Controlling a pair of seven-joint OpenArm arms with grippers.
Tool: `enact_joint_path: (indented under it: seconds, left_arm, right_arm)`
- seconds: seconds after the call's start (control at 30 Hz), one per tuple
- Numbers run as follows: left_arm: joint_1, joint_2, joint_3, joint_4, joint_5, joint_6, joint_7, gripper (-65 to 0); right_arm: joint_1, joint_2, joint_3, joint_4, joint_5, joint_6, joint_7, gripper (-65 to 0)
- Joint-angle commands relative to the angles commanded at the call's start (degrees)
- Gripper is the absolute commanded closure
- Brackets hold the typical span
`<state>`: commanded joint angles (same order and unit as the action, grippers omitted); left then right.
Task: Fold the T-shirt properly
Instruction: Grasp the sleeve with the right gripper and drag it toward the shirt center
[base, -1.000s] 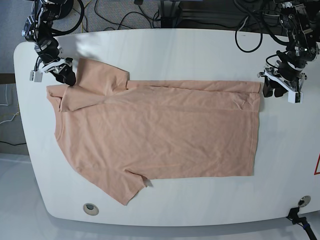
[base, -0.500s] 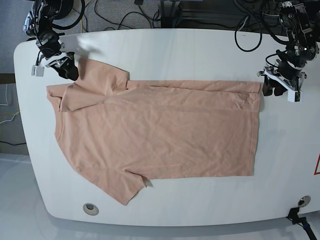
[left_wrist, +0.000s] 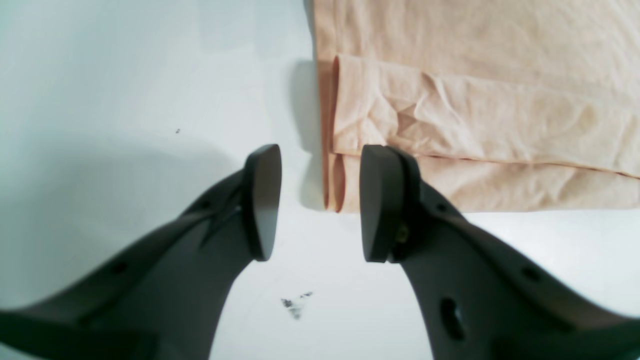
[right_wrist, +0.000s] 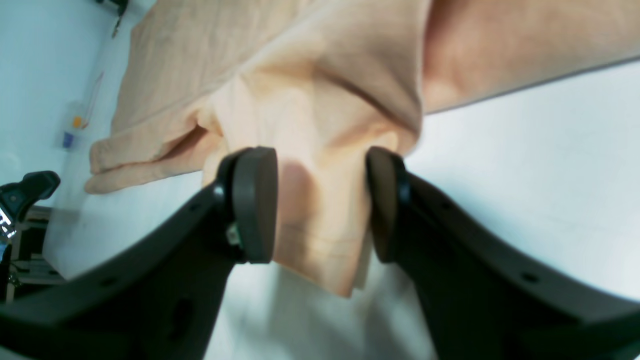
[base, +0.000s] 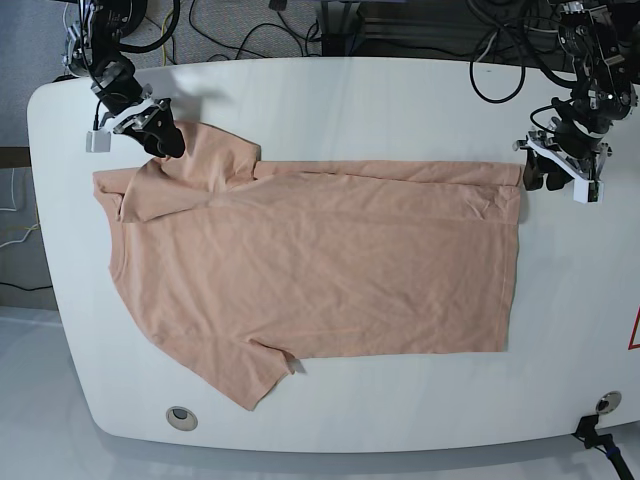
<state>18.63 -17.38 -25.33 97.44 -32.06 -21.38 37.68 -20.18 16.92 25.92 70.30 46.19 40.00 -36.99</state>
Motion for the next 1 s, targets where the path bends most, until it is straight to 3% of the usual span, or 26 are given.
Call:
enact_joint_path:
  seconds: [0.07,0.17,0.2,0.33,0.5,0.7,1.0]
  left_arm:
    - [0.1,-0.1,-0.2,0.0,-0.2,-0.1,0.0,-24.0]
    - [0.3,0.0,-0.3,0.0,-0.2,-0.1,0.5,-23.8]
    - [0.4,-0.2,-0.1,0.1,0.4,0.3,0.9,-24.9]
    - [0.3,0.0,-0.2,0.2,0.4,0.3,1.1,-24.9]
    - [0.2,-0.1,-0.2,0.1,0.3,0.2,1.2,-25.1]
    - [0.2,-0.2,-0.4,0.1,0.0,0.1,1.3,-25.1]
    - [0.2,-0.5,-0.6,0.0,0.0,0.2,1.7,-25.3]
  right_arm:
    - [-0.1,0.0,0.1,-0.1,0.4,0.00,0.0,-26.7]
    - [0.4,0.0,-0.2,-0.2,0.6,0.00,-0.2,-15.3]
    - [0.8,0.7,-0.1,1.1,5.8,0.00,3.1,-25.5]
    - [1.3,0.8,-0.9,1.2,6.9,0.00,2.9,-21.3]
    - [2.5,1.0,-1.0,1.3,7.7,0.00,1.6,0.0]
    - [7.3,0.9,-2.2,3.3,7.1,0.00,-1.1,0.0]
    - [15.2,-2.6,-8.8,10.2,-5.8,0.00,-1.6,0.0]
